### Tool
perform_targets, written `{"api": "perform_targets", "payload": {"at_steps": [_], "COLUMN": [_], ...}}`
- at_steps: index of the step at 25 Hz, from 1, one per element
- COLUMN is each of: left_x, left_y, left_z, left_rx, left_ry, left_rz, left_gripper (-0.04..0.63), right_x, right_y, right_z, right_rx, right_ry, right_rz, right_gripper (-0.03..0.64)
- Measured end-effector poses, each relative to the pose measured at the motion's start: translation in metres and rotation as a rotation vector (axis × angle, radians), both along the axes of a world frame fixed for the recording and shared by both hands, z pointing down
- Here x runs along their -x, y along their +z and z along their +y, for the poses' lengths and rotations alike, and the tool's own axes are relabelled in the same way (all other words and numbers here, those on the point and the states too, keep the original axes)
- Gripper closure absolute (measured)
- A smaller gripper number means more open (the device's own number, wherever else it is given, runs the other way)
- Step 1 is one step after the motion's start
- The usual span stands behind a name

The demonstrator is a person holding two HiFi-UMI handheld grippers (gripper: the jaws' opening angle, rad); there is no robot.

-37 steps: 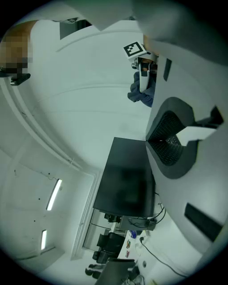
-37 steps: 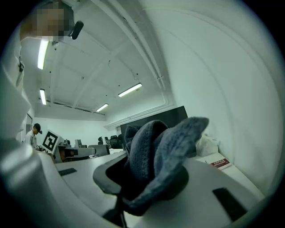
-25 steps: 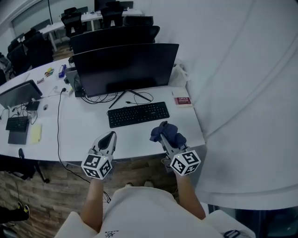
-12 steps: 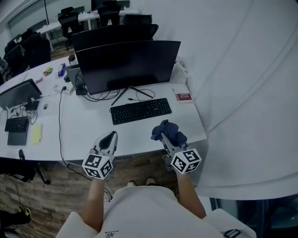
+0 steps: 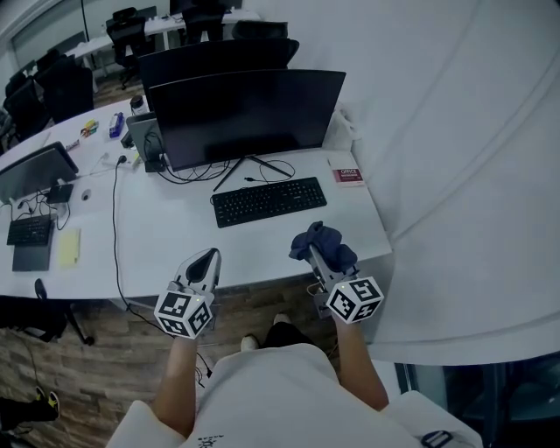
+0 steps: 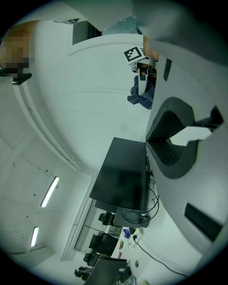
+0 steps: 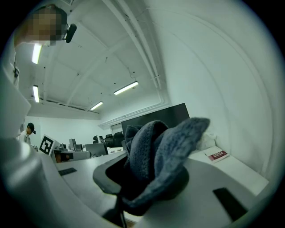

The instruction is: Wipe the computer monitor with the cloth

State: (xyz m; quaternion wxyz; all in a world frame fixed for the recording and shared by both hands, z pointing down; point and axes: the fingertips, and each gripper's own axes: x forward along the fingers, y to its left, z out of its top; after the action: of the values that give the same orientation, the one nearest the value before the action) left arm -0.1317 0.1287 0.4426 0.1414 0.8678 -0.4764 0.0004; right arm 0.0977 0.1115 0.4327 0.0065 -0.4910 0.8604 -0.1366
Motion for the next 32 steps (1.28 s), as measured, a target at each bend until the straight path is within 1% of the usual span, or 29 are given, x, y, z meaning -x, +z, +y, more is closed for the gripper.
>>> {"api": "perform_targets", "payload": {"at_steps": [8,14,19,23,32], "left_x": [0.002,-0.006,-0.024,-0.036,-0.068], "left_y": [0.009,0.011,0.01,0.013,0.013], "left_z": [-0.008,-0.032,-0.064,-0.097,-0.18], "left_rx": [0.018,0.012,0.007,0.011,0.023], "left_ry": [0.0,0.006,0.02,0.014,-0.02], "left_rz": [0.005,0.001,-0.005,-0.008,-0.024], "left_gripper": [0.584,0.584,0.584,0.584,0.584], "right_x": [-0.002,-0.014,-0.034,-0.048,-0.081], "right_y": [0.0,0.005,0.015,0.023,0.033], "right_z": [-0.013,-0.036,-0.07,-0.105,-0.203], "right_rx": [0.003,0.003,0.02,0.036,0.055], "right_ry": [0.01,0.022,0.036,0.035,0.004], "right_rz": [0.013,0.007,0.012,0.013,0.032], "right_gripper": [0.503,0.503,0.503,0.503,0.503]}}
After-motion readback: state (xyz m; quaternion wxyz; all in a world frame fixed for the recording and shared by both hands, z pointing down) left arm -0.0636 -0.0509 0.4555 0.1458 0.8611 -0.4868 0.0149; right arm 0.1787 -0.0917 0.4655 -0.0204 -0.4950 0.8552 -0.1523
